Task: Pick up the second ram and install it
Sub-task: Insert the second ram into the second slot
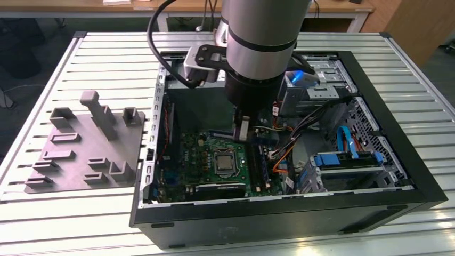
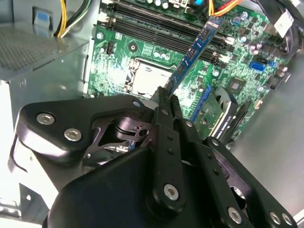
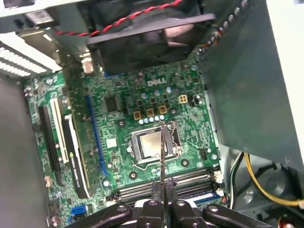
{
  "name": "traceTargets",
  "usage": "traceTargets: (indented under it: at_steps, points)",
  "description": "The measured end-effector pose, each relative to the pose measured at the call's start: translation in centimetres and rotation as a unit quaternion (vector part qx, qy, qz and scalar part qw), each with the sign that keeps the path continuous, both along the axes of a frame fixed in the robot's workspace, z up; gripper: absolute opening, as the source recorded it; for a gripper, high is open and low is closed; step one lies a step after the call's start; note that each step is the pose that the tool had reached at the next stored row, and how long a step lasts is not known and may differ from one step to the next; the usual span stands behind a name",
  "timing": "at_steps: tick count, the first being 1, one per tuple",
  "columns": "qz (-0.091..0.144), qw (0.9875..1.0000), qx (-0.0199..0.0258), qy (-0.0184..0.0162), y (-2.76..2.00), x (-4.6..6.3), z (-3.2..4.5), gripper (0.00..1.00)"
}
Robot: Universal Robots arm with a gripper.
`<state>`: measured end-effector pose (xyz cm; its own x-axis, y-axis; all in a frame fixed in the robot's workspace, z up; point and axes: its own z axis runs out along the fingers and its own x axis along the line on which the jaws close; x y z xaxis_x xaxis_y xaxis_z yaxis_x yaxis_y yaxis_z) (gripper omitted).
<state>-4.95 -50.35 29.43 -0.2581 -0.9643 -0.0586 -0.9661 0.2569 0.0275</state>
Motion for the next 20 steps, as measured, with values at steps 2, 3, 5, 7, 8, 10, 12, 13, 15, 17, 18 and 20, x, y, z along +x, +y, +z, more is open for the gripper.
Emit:
traceTargets:
  at_steps: [2, 3, 5, 7, 8, 10, 12, 13, 15, 17, 18, 20]
  points:
    - [-0.015, 0.9999, 0.0000, 0.0000, 0.00, 0.00, -0.01, 0.14]
    - [-0.022, 0.9998, 0.0000, 0.0000, 0.00, 0.00, -0.01, 0.14]
    - [-0.034, 0.9994, 0.0000, 0.0000, 0.00, 0.00, -0.02, 0.14]
    - [-0.045, 0.9990, 0.0000, 0.0000, 0.00, 0.00, -0.03, 0.14]
    - [-0.051, 0.9987, 0.0000, 0.0000, 0.00, 0.00, -0.03, 0.14]
    - [-0.077, 0.9970, 0.0000, 0.0000, 0.00, 0.00, -0.05, 0.14]
    - [-0.085, 0.9964, 0.0000, 0.0000, 0.00, 0.00, -0.05, 0.14]
    - [-0.088, 0.9961, 0.0000, 0.0000, 0.00, 0.00, -0.05, 0.14]
    - [-0.096, 0.9954, 0.0000, 0.0000, 0.00, 0.00, -0.06, 0.14]
    - [-0.103, 0.9946, -0.0001, 0.0000, 0.00, 0.00, -0.06, 0.14]
    - [-0.107, 0.9942, -0.0001, 0.0000, 0.00, 0.00, -0.06, 0.14]
    - [-0.115, 0.9933, -0.0001, 0.0000, 0.00, 0.00, -0.07, 0.14]
